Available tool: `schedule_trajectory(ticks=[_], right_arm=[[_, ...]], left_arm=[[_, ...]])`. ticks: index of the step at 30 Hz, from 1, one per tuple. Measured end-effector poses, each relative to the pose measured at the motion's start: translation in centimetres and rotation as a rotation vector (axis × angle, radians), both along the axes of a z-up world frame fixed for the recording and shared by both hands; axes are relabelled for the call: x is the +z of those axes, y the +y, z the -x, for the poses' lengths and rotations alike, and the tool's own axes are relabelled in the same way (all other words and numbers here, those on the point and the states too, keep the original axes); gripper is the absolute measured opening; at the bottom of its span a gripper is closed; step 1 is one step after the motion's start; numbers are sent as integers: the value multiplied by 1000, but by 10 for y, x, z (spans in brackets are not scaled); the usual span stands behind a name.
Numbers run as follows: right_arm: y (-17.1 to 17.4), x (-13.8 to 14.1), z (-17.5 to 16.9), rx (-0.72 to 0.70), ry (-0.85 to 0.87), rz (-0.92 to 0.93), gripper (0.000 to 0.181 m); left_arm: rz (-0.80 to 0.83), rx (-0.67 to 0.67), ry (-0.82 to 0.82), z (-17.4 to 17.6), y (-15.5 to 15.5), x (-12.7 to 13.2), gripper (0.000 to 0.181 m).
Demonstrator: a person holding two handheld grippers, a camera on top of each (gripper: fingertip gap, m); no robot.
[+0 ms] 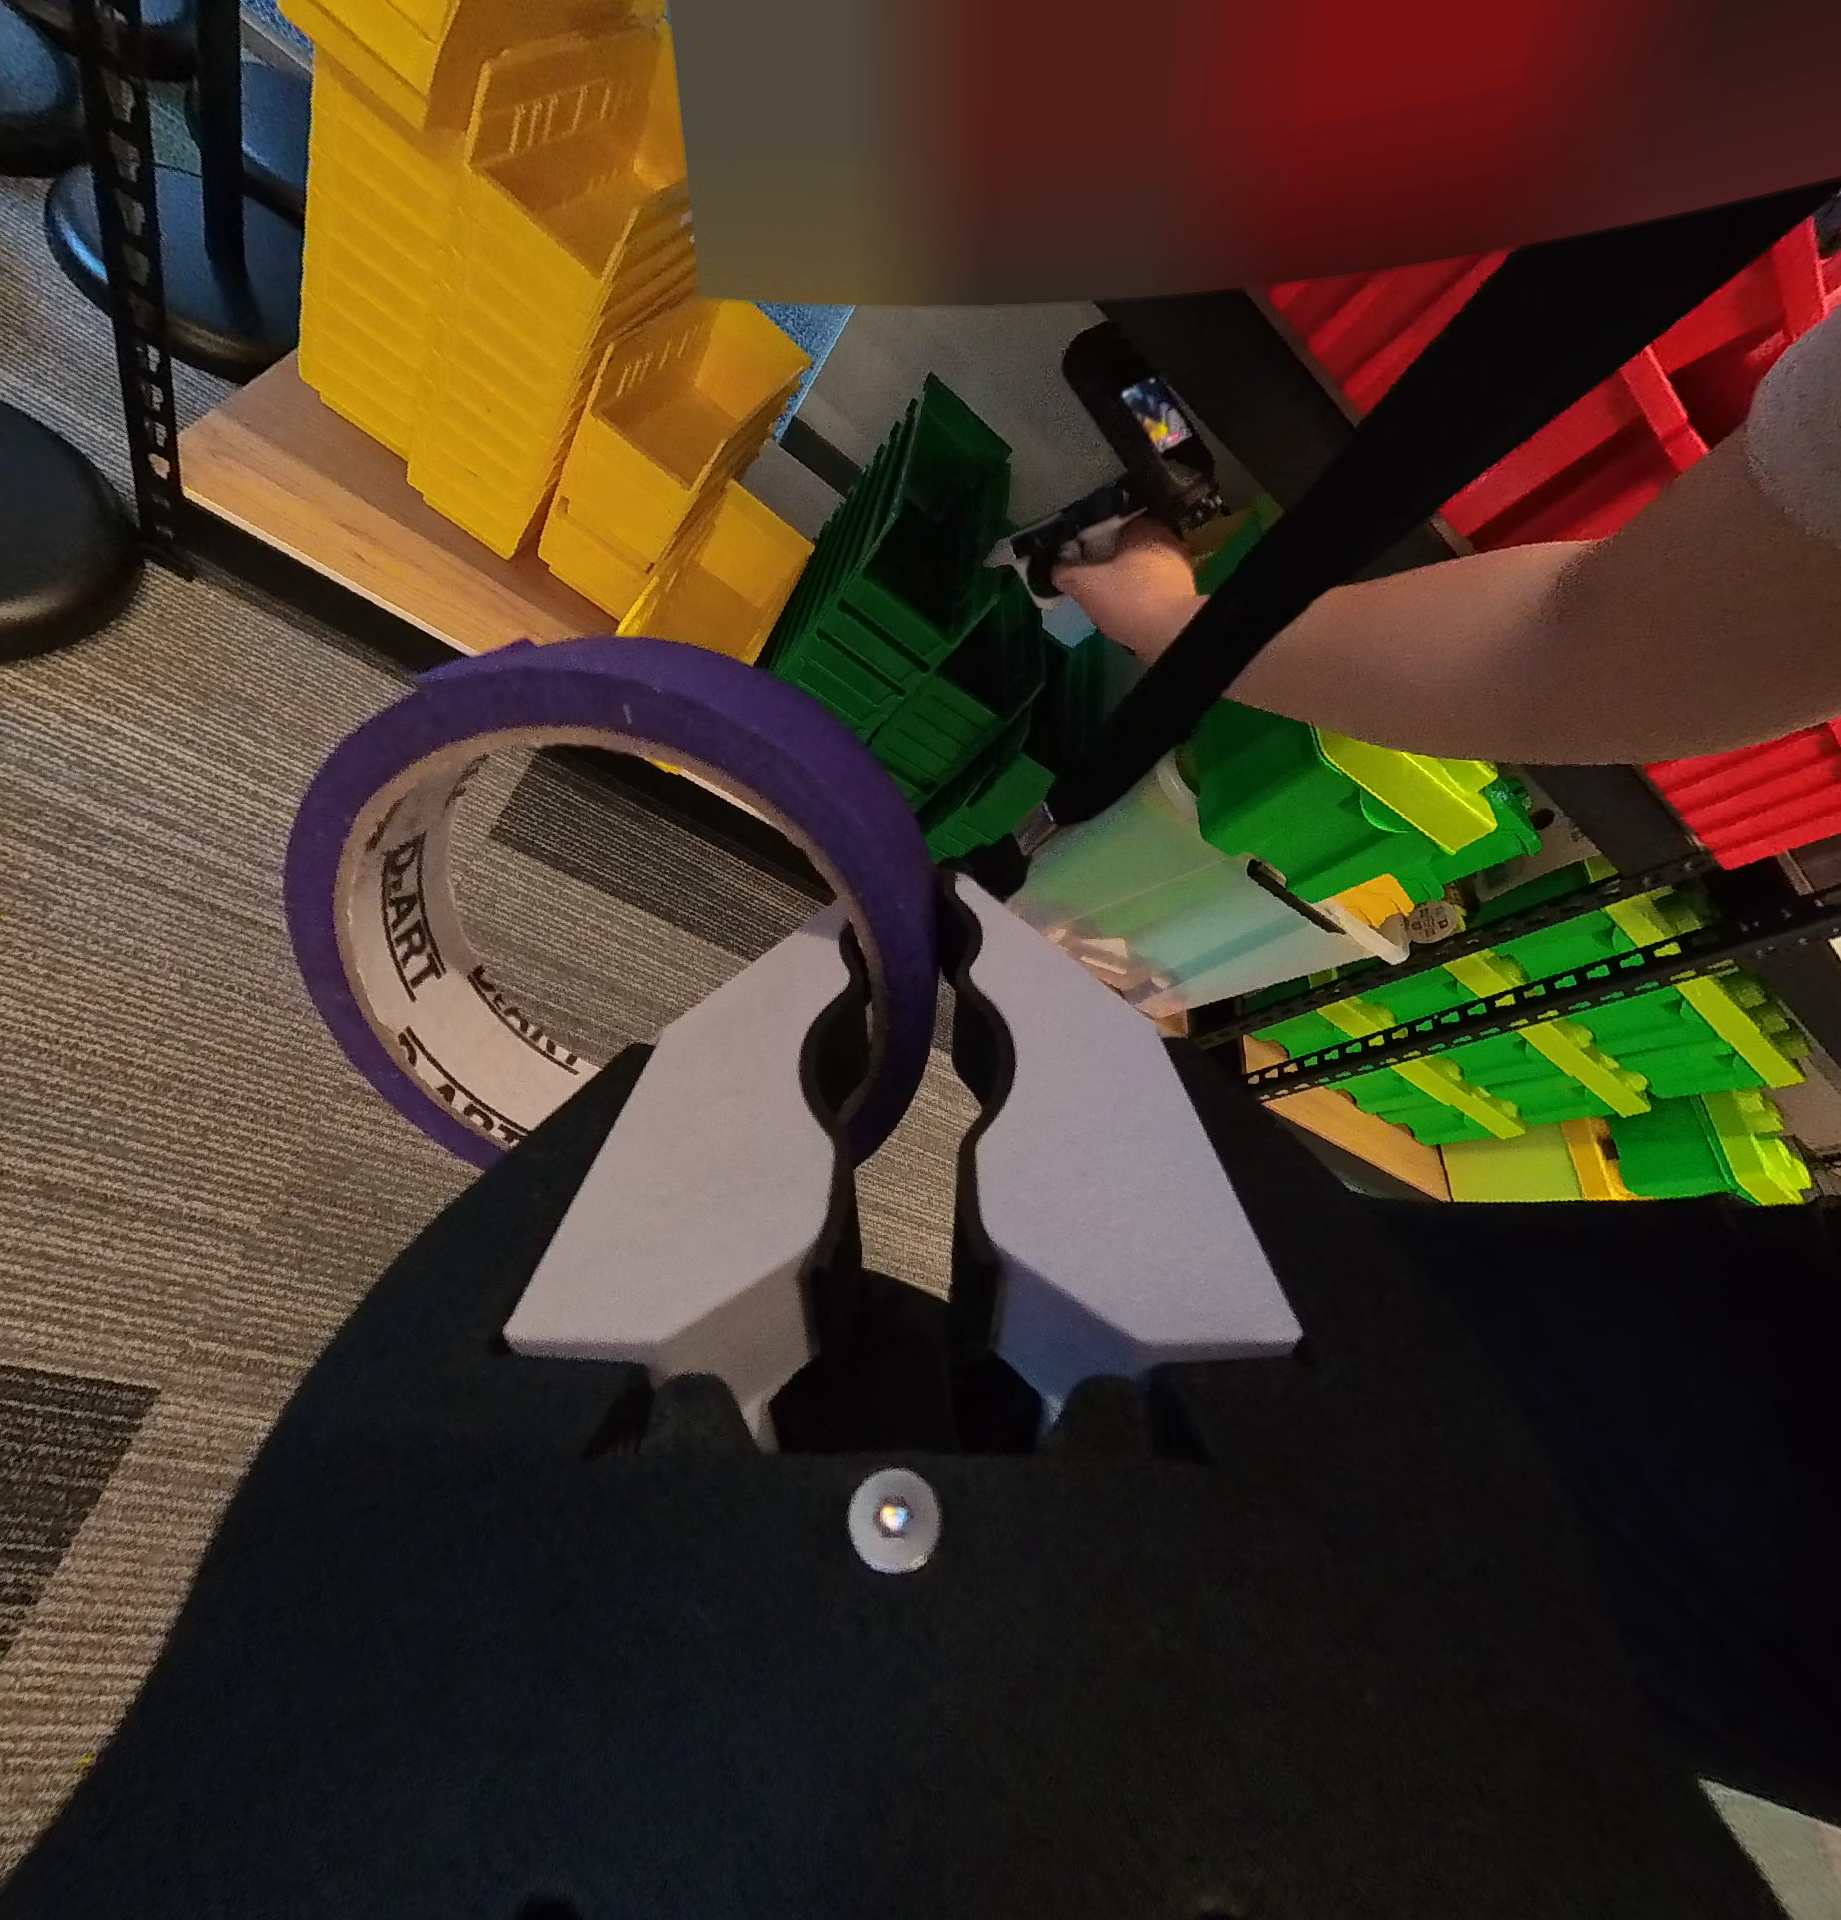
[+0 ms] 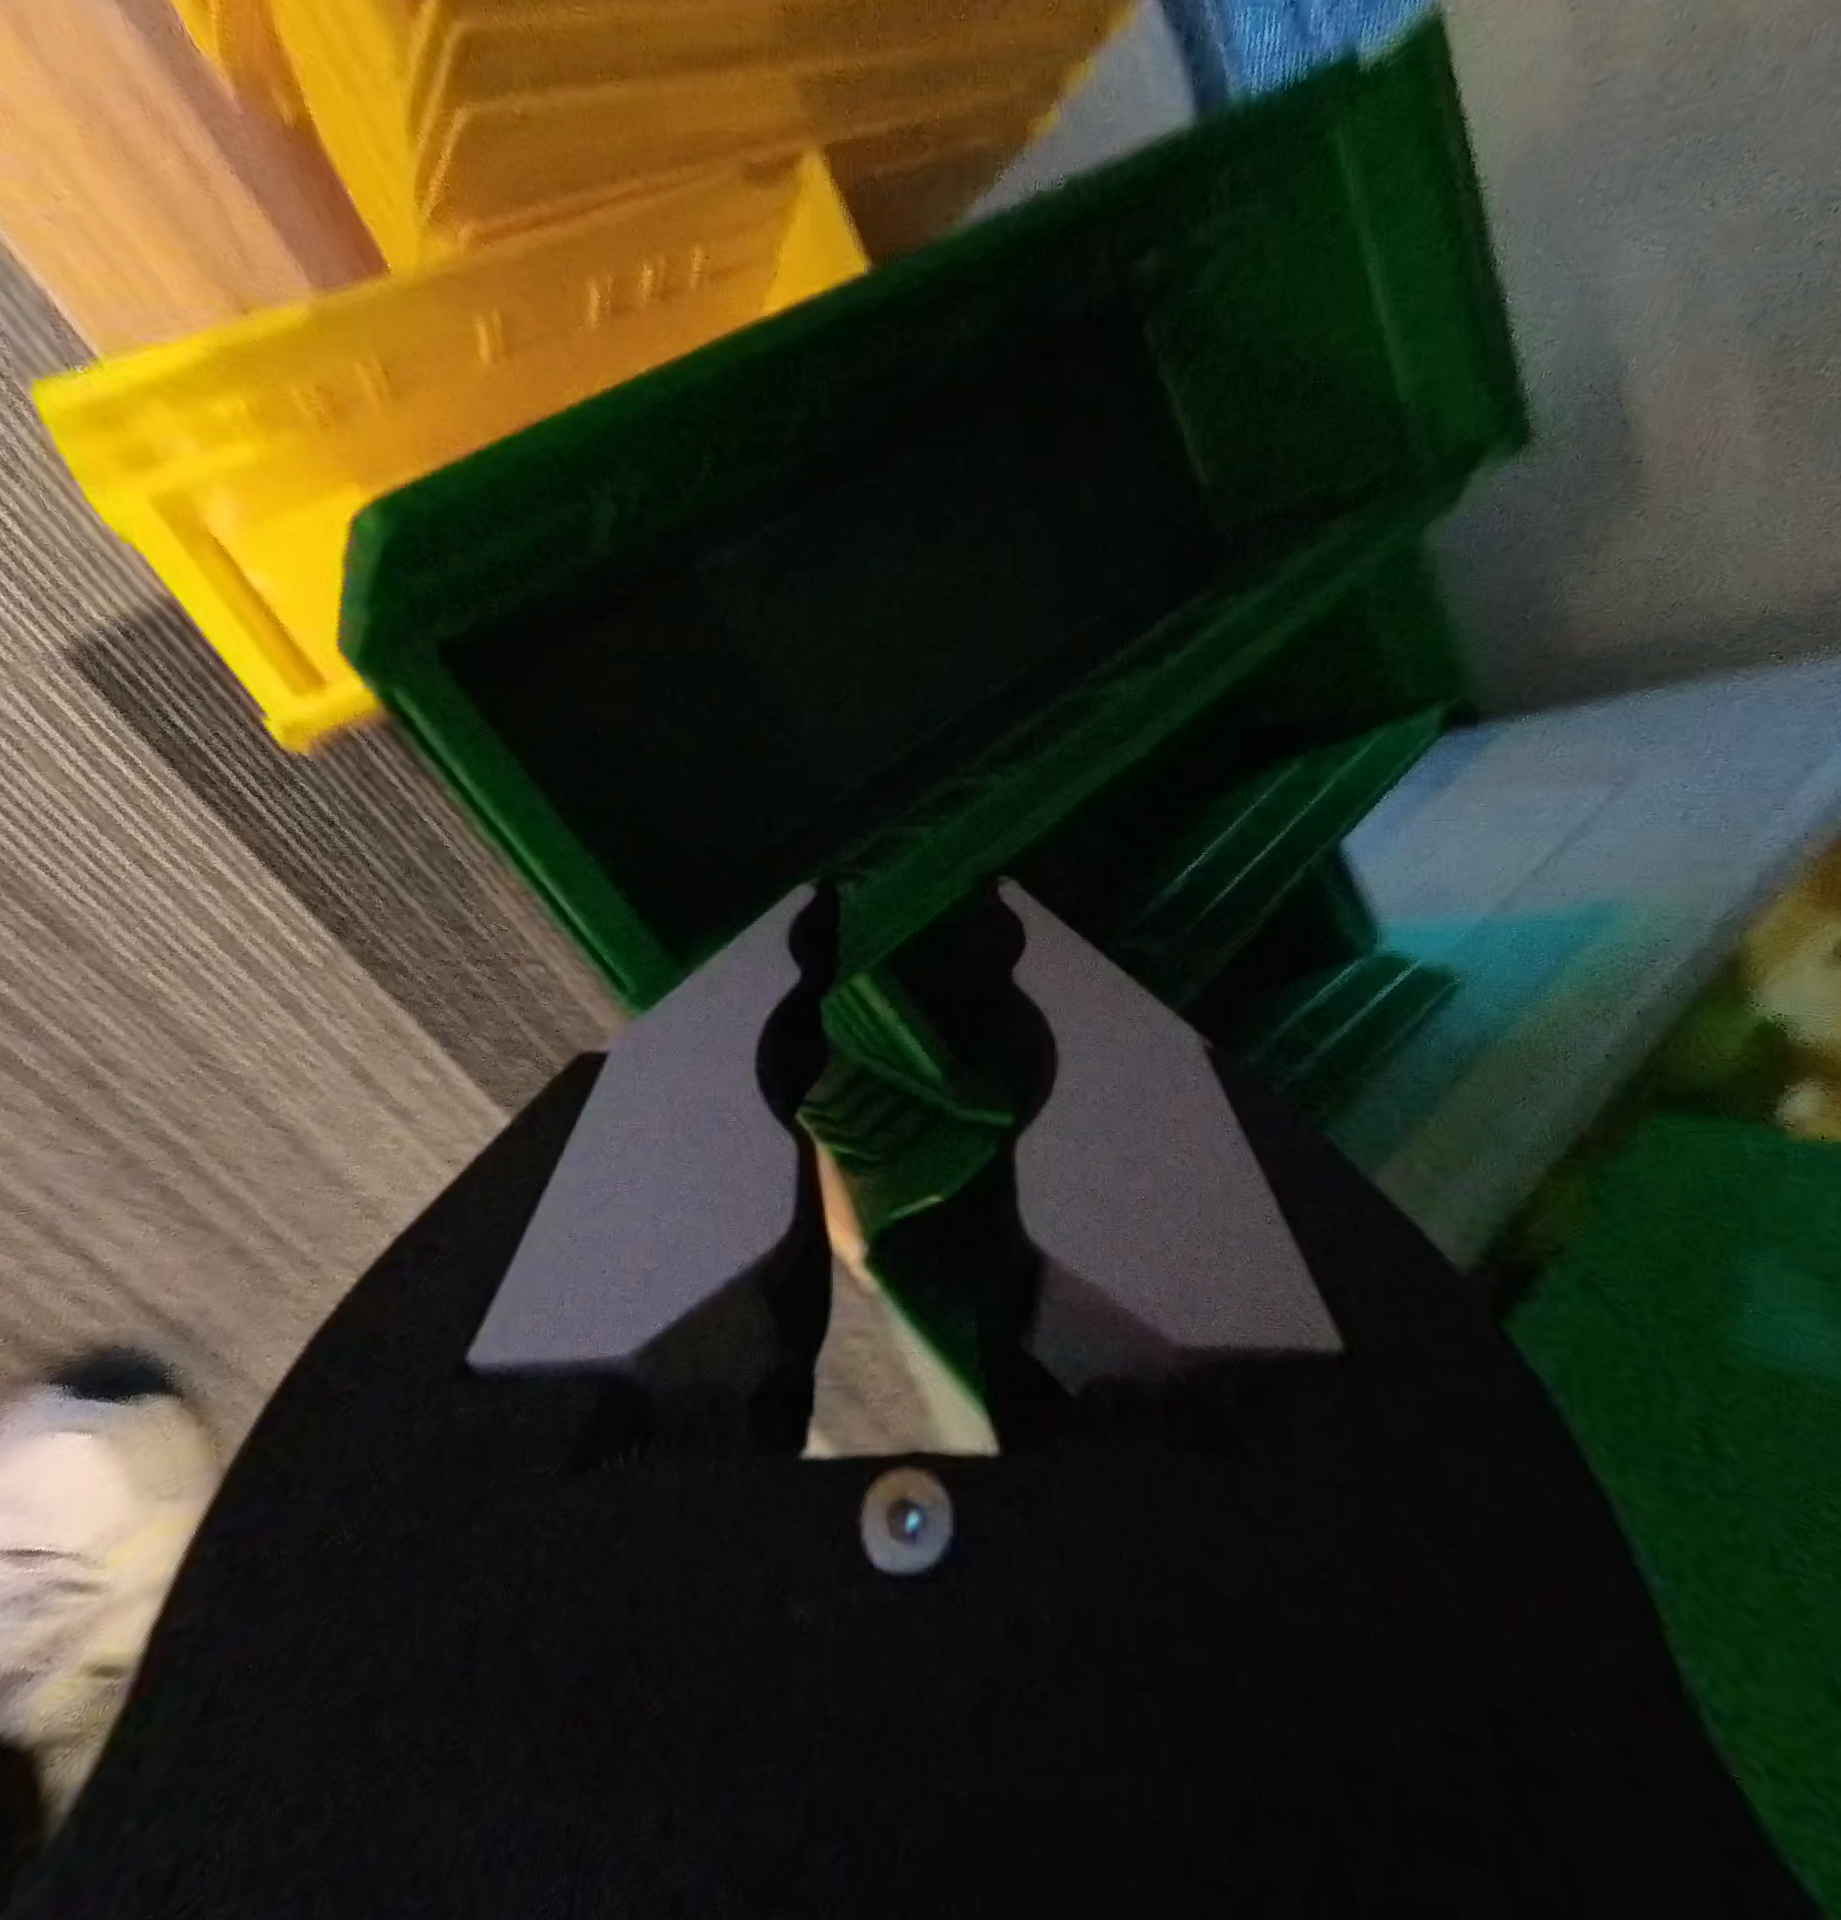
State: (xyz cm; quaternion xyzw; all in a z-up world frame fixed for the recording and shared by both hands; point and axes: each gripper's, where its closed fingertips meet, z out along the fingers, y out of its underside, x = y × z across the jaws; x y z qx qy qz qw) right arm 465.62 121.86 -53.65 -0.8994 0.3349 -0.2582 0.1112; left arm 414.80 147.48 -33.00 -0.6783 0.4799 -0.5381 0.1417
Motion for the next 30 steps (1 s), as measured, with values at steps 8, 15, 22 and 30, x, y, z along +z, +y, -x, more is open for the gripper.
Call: schedule_trajectory(ticks=[8,15,22,30], right_arm=[[-11,-36,4,-320,226,-77,15],[9,-30,15,-266,157,-103,11],[12,-18,40,-243,141,-136,9],[8,-8,70,-48,151,60,12]], left_arm=[[8,-12,15,10,0,-1,7],[17,-3,4,16,1,3,7],[9,-8,16,32,5,6,7],[23,9,4,42,6,8,7]])
